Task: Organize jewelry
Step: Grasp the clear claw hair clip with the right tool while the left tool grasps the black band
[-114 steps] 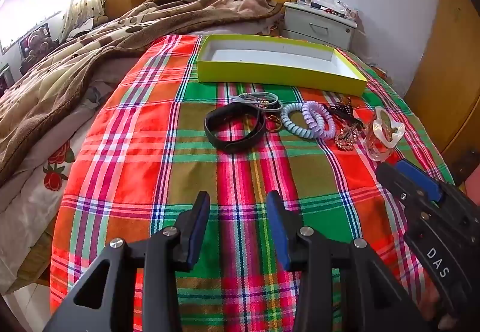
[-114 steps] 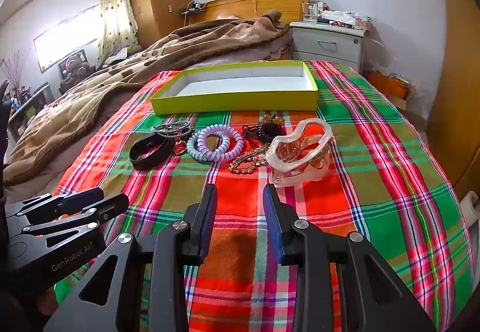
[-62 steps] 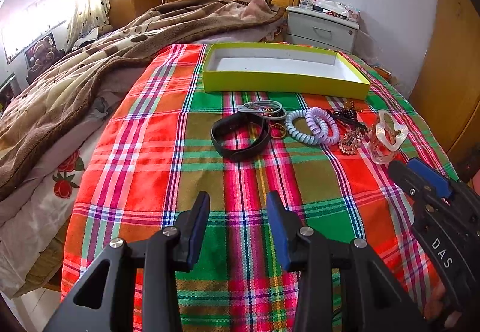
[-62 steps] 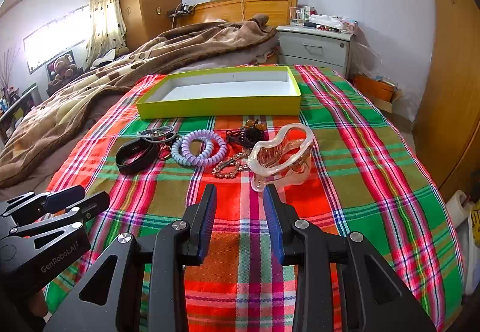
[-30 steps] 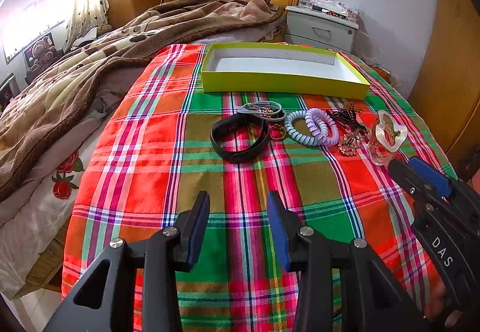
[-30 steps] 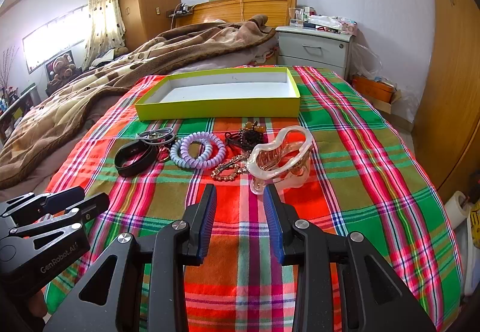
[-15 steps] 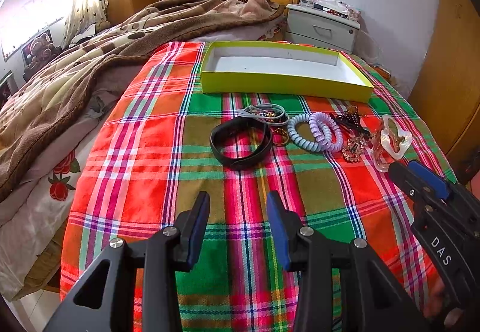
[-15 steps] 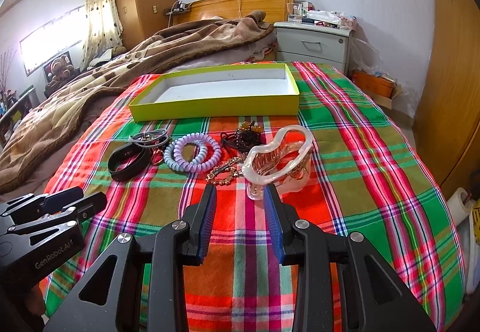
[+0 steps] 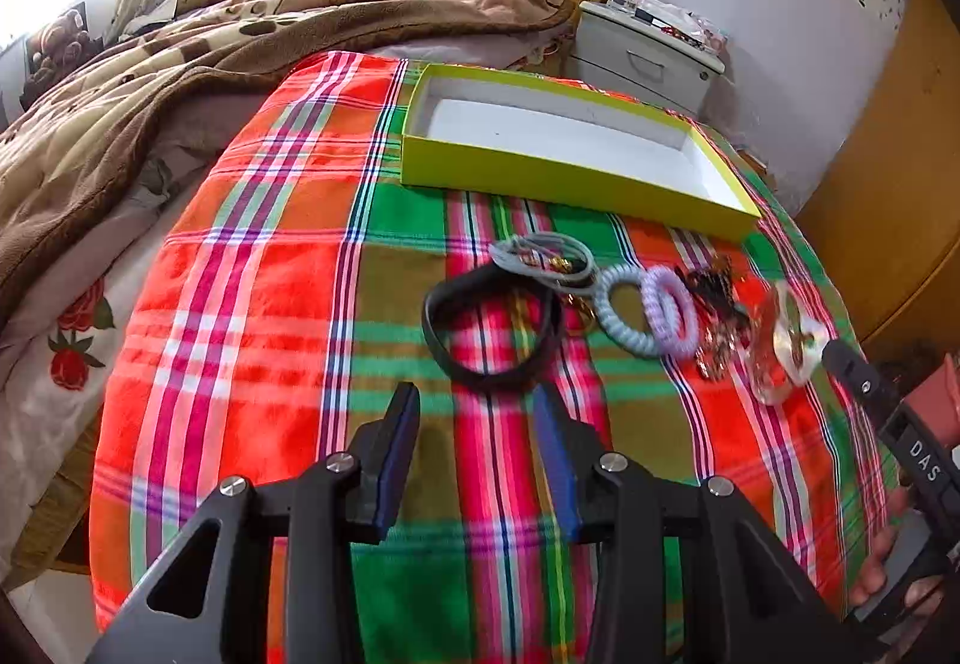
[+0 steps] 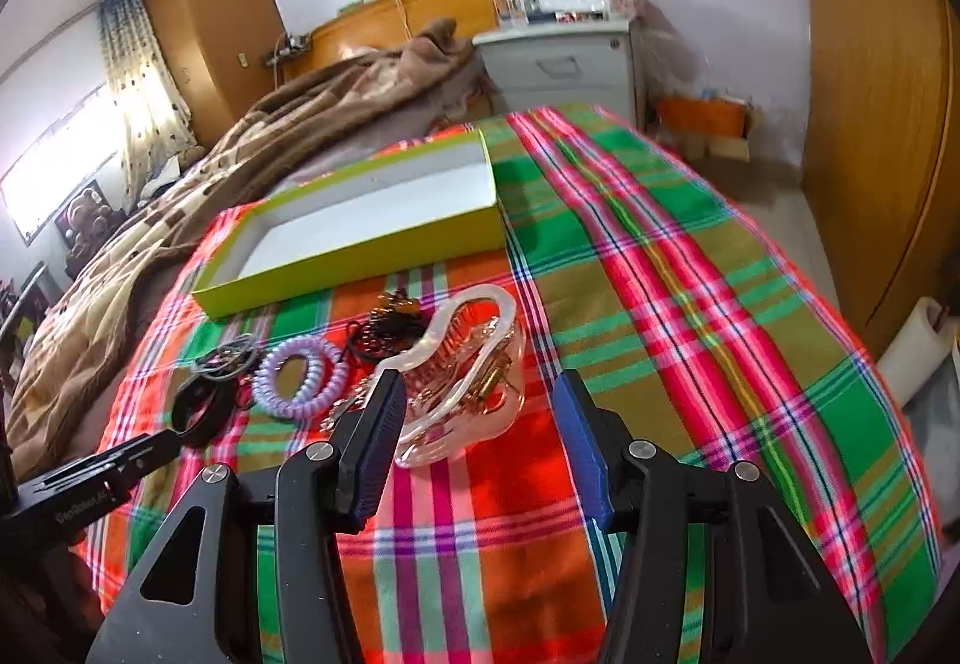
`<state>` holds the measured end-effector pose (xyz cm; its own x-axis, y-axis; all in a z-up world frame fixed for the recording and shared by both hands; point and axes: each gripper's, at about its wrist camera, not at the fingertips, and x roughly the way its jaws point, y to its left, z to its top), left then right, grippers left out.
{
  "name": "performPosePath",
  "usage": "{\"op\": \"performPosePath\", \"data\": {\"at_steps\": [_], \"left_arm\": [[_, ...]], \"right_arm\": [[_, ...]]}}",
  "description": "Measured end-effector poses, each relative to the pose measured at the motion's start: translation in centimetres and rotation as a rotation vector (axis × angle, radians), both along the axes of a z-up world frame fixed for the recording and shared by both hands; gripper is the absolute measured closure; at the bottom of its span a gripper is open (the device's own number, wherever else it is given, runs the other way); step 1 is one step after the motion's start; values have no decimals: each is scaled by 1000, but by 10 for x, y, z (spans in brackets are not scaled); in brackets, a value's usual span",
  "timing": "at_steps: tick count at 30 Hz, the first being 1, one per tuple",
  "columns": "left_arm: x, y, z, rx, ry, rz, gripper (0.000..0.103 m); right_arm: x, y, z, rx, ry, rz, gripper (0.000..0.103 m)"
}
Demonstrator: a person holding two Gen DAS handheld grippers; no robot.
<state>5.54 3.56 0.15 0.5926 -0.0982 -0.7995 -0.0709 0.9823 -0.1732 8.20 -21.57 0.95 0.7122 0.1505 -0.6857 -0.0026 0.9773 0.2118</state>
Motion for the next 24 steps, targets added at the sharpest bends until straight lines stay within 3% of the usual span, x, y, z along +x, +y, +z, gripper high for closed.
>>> {"op": "performPosePath", "data": {"at_steps": [9, 11, 16, 24], "left_arm": [[22, 15, -7, -24, 34, 30, 62], [26, 18, -9, -27, 43, 34, 62], [35, 19, -12, -8, 62, 36, 62], [47, 15, -12, 43, 76, 6, 62]], "right_arm": [[25, -3, -9, 0, 66, -31, 52], [27, -5, -9, -13, 70, -34, 67], [29, -7, -6, -20, 59, -17, 89], [30, -15, -1, -52, 38, -26, 92]]}}
